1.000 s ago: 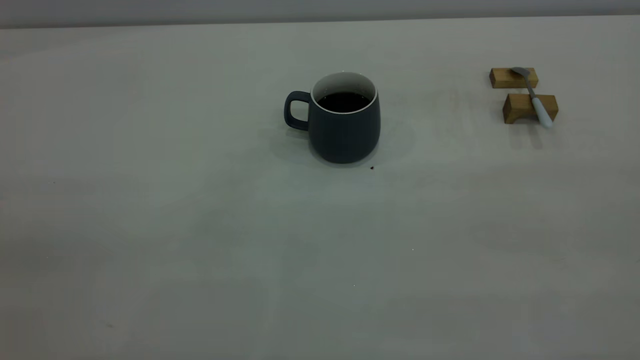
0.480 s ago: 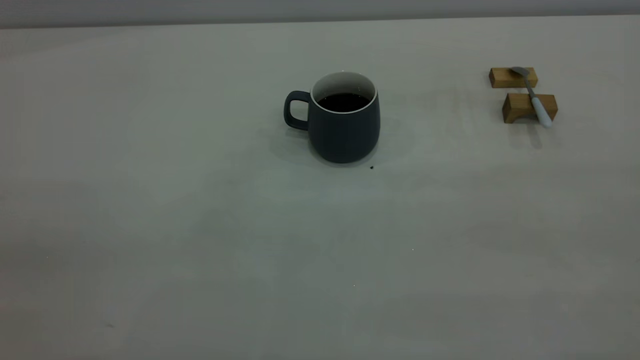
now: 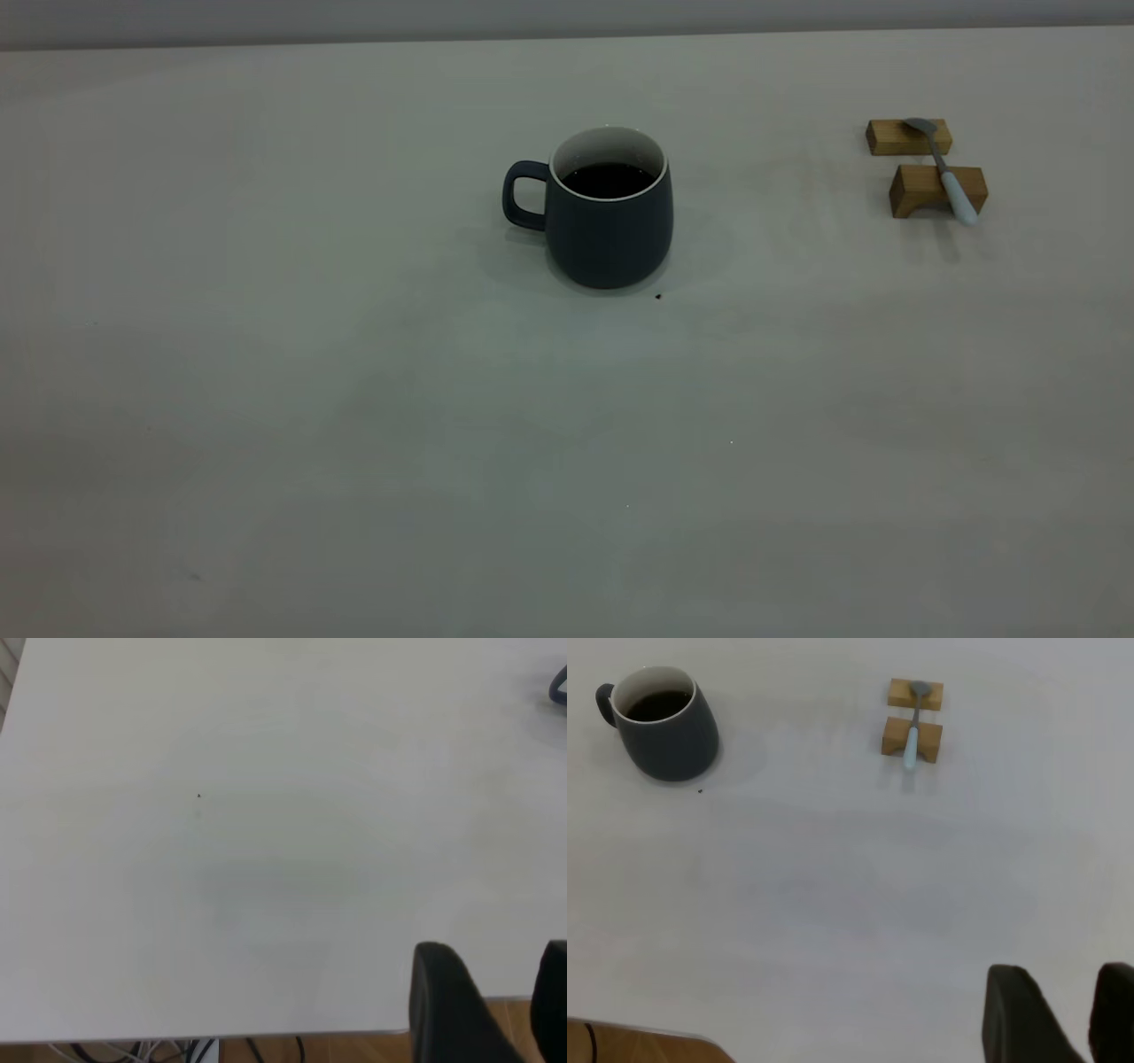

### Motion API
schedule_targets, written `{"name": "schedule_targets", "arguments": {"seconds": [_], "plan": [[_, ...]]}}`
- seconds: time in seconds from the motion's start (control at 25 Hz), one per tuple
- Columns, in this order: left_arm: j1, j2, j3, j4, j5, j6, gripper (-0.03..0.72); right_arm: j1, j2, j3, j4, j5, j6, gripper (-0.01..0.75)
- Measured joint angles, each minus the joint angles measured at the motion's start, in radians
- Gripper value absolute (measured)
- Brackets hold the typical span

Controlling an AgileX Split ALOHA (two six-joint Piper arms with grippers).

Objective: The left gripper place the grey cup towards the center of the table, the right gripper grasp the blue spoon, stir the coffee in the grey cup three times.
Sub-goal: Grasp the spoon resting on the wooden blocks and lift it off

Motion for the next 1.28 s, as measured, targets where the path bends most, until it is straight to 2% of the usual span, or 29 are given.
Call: {"name": "schedule_targets", "arguments": {"seconds": [0.84,1.0,1.28], "plan": [[0.000,0.000,0.000,0.000,0.000,0.000,0.312,0.000,0.029,-0.014,0.004,0.019,0.043,0.247],[0.000,0.000,0.000,0.000,0.000,0.000,0.312,0.000,0.181,-0.065,-0.007,-0.014,0.058,0.321],[0.000,0.000,0.000,0.000,0.000,0.000,0.312,0.000,0.630,-0.156,-0.034,-0.221,0.060,0.547]]}}
